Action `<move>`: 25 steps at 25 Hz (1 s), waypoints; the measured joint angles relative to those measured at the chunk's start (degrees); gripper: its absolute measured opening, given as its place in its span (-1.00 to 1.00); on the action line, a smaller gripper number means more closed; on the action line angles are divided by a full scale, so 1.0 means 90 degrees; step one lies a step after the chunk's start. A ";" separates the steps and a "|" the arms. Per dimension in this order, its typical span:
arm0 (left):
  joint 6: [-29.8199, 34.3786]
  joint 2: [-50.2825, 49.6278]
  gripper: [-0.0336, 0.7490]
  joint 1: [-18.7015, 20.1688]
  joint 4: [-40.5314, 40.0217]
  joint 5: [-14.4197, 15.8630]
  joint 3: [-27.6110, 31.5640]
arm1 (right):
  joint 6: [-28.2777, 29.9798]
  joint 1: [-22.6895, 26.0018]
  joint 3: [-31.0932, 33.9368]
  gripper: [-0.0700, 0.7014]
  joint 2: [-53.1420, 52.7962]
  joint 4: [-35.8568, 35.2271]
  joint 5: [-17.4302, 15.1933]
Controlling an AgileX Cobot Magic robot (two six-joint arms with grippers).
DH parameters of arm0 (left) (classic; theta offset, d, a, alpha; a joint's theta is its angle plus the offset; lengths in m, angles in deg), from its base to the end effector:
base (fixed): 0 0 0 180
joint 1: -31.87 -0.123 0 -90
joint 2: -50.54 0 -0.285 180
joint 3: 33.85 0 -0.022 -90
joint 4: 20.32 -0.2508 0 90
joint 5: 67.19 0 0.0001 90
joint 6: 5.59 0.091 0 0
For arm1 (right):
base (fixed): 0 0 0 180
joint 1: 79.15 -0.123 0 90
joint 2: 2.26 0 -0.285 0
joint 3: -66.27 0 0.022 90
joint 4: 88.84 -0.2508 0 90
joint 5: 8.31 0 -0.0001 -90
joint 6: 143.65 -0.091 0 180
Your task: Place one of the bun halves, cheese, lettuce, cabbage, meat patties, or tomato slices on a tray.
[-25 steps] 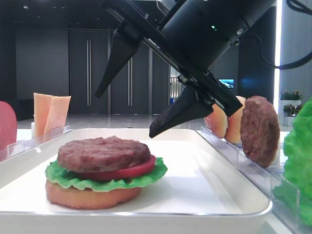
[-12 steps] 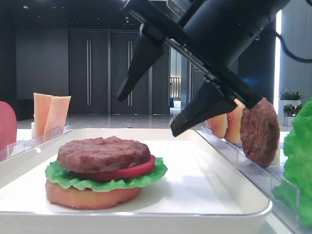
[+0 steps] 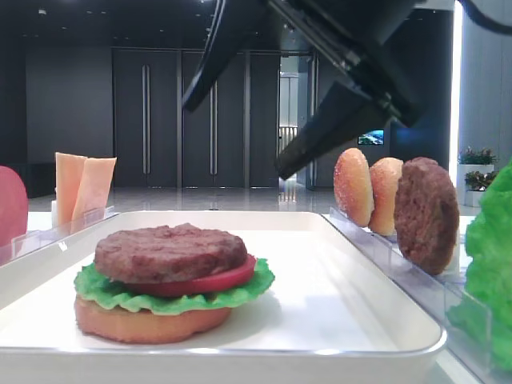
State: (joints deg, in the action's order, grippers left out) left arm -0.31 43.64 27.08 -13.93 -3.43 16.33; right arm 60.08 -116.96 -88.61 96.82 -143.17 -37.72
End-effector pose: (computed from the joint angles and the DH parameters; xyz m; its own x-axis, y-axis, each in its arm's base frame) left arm -0.0058 -0.0096 0.2657 -0.5082 0.0000 -0.8613 0.0242 0.9996 -0.0142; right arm 0.2271 0.2222 0.2155 -0.8987 -0.1744 -0.4023 -0.3915 0.7324 0.5571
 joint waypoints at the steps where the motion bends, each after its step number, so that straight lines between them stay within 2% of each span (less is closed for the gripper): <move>1: 0.0000 0.0000 0.85 0.0000 0.0000 0.0000 0.0000 | -0.0261 0.0000 -0.0116 0.53 -0.0001 0.0282 -0.0133; 4: 0.0000 0.0000 0.85 0.0000 0.0000 0.0000 0.0000 | -0.1347 0.0000 -0.0541 0.53 -0.0006 0.1306 -0.0739; 6: 0.0000 0.0000 0.85 0.0000 0.0000 0.0000 0.0000 | -0.2038 0.0000 -0.0870 0.53 -0.0006 0.2037 -0.1308; 11: 0.0000 0.0000 0.85 0.0000 0.0000 0.0000 0.0000 | -0.3295 0.0000 -0.1856 0.53 -0.0006 0.3521 -0.2685; 13: 0.0000 0.0000 0.85 0.0000 0.0000 0.0000 0.0000 | -0.3567 0.0000 -0.2228 0.53 -0.0013 0.3856 -0.3152; 18: 0.0000 0.0000 0.85 0.0000 0.0000 0.0000 0.0000 | -0.3771 0.0000 -0.3088 0.53 -0.0036 0.4460 -0.4202; 20: 0.0000 0.0000 0.85 0.0000 0.0000 0.0000 0.0000 | -0.3967 0.0000 -0.3336 0.53 -0.0036 0.4827 -0.4407; 25: 0.0000 0.0000 0.85 0.0000 0.0000 0.0000 0.0000 | -0.4044 0.0259 -0.3580 0.53 -0.0039 0.5351 -0.4477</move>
State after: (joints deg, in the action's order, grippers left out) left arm -0.31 43.64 27.08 -13.93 -3.43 16.33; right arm 23.69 -114.63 -120.84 96.47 -95.01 -78.00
